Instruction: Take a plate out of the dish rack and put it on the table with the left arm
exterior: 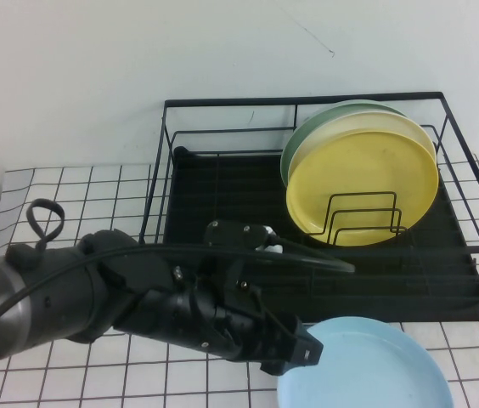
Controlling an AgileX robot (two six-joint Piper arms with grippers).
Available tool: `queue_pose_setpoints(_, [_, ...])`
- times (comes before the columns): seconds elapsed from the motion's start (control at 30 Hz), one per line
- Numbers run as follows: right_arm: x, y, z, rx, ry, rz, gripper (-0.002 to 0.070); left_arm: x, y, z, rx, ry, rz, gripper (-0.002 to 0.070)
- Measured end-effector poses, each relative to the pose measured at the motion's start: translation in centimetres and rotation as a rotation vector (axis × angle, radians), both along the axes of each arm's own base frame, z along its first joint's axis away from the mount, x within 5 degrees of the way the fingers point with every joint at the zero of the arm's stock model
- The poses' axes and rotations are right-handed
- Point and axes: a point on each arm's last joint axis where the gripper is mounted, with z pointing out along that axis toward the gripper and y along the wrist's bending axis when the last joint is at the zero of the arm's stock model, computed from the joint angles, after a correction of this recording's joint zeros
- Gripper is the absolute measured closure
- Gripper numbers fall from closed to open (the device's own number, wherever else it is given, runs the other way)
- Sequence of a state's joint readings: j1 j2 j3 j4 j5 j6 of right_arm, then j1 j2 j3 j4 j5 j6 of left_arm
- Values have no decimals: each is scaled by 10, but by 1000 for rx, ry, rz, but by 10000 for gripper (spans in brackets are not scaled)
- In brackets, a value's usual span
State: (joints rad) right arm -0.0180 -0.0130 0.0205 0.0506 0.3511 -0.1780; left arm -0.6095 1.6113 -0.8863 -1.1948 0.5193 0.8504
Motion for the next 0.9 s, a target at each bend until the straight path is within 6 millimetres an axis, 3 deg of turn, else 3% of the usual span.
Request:
queue_pose_setpoints(0.13, [0, 0, 0, 0, 0, 0, 678, -4, 3, 17, -30, -46, -1, 405])
queue_pose_setpoints(0.27, [0, 0, 0, 0, 0, 0, 678, -13, 12, 48, -68, -154, 1, 598])
queue_pose_setpoints(0.33, [0, 0, 0, 0, 0, 0, 678, -19, 17, 64, -87, -214, 3, 643])
queue_pose_setpoints(0.63, [0, 0, 0, 0, 0, 0, 678, -58, 58, 138, -77, -631, 4, 673])
queue_pose_setpoints(0.9, [0, 0, 0, 0, 0, 0, 678, -78, 82, 169, -68, -862, 53, 675])
